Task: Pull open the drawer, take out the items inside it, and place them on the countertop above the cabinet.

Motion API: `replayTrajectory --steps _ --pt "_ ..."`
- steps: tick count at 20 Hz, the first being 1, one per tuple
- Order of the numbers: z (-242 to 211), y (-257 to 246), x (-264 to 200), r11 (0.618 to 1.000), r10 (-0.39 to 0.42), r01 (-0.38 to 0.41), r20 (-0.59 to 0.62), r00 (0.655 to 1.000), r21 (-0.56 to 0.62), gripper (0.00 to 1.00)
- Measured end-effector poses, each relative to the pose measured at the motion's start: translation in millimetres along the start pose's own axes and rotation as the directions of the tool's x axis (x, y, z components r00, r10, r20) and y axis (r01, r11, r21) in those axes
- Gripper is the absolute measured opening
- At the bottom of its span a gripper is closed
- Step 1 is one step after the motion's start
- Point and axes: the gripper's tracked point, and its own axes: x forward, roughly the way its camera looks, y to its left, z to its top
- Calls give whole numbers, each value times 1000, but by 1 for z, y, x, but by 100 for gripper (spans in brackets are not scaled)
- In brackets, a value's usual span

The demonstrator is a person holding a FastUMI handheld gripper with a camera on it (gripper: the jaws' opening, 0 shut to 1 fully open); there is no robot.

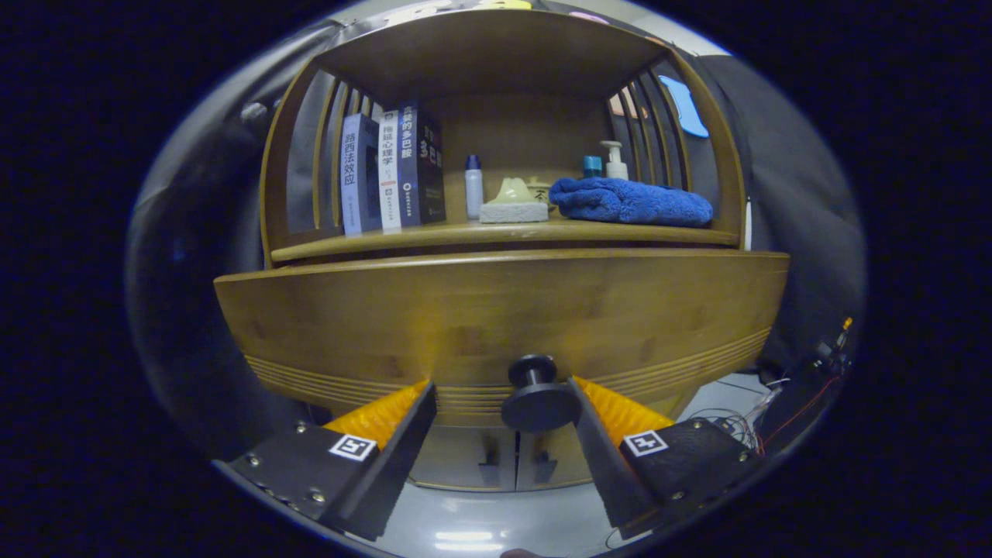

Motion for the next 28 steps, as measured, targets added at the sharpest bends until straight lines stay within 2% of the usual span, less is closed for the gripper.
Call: replayTrajectory --steps 10,28 --pt "4 5 40 999 -7 9 35 999 -46 100" --pt "10 8 54 1000 -3 3 22 1000 -6 99"
